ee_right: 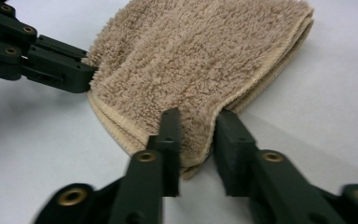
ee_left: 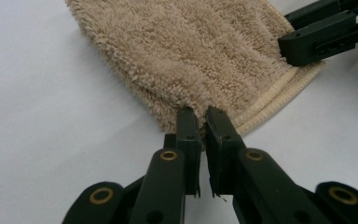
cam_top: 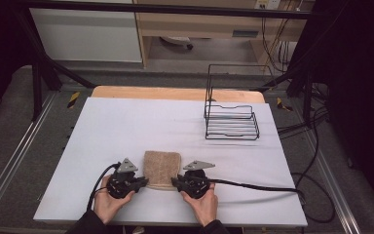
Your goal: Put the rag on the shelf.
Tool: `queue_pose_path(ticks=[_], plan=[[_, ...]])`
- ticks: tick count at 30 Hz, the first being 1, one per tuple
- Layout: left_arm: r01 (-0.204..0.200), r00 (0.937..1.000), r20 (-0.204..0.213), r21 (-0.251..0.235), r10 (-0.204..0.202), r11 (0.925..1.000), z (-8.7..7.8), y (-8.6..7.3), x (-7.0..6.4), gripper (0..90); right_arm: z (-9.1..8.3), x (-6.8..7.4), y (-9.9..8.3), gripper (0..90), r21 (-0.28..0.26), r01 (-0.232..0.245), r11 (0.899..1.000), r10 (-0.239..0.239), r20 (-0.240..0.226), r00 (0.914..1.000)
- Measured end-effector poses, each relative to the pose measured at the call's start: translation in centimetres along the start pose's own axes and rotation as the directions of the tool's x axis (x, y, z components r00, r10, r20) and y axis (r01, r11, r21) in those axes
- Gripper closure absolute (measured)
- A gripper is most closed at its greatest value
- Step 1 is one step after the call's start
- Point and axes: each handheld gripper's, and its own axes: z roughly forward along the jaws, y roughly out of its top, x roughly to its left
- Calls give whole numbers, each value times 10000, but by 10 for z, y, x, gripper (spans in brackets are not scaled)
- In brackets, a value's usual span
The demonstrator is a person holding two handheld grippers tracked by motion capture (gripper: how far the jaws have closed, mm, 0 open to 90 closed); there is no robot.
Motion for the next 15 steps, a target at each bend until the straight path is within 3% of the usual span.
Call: queue_pose_path(ticks=[5, 11, 14, 15], plan=[[-61, 10000, -2, -26, 61, 10000, -1, 0, 0, 832, -1, -1, 3, 853, 126, -310, 9994, 312, -146, 9994], [39, 9976, 690, -262, -20, 9996, -4, 2, -9, 828, -17, -5, 14, 868, 259, -68, 9996, 78, -379, 9993], [-136, 9956, 926, -377, 170, 9992, -5, 4, -16, 758, -27, -9, 22, 868, 626, 126, 9980, -96, -476, 9988], [-182, 9950, 973, -442, 224, 9989, -6, 5, -18, 673, -34, -13, 25, 868, 841, 376, 9957, -342, -418, 9985]])
